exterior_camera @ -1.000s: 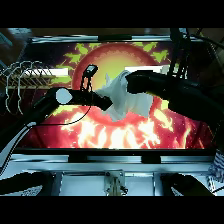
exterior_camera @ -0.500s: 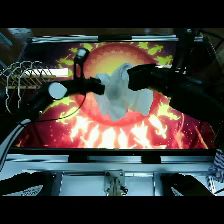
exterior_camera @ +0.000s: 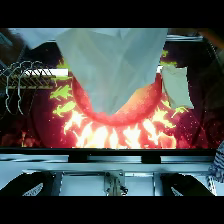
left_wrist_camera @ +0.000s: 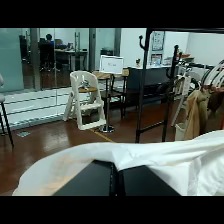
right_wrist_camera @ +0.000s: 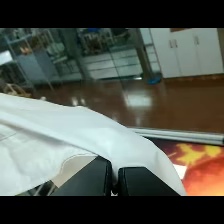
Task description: Fold the shirts.
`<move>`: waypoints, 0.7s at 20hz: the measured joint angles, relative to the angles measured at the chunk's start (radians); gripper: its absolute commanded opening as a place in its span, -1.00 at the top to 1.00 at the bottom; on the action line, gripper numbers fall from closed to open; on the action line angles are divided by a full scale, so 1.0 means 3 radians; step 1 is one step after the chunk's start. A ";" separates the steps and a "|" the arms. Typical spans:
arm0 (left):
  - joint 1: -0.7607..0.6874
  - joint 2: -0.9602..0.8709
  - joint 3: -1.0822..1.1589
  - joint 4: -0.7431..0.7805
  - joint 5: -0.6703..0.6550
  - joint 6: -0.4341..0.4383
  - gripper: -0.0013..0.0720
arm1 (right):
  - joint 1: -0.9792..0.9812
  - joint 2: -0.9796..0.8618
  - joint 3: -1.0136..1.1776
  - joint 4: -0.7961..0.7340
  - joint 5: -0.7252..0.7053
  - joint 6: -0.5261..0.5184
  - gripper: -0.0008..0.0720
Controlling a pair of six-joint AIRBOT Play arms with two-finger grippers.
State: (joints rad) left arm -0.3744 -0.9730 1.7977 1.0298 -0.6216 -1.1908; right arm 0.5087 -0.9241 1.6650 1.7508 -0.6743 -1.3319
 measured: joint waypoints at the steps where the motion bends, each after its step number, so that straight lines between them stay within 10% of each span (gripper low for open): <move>1: 0.0005 0.0053 0.0051 0.0079 -0.0198 -0.0070 0.84 | 0.0000 -0.0014 0.0043 0.0043 -0.0200 0.0050 0.83; 8: 0.0019 0.0034 -0.0370 0.1082 -0.1949 -0.0852 0.84 | -0.0001 -0.0561 0.0144 0.0303 -0.2539 -0.0381 0.84; 14: 0.0020 -0.0225 -0.1680 0.1279 -0.2350 -0.1226 0.84 | -0.0005 -0.1409 0.0153 0.0793 -0.3459 -0.1095 0.83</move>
State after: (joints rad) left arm -0.3683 -1.0405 1.2938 1.4136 -1.3266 -1.5585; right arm 0.5072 -1.3468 1.7107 1.9888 -1.7119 -1.6604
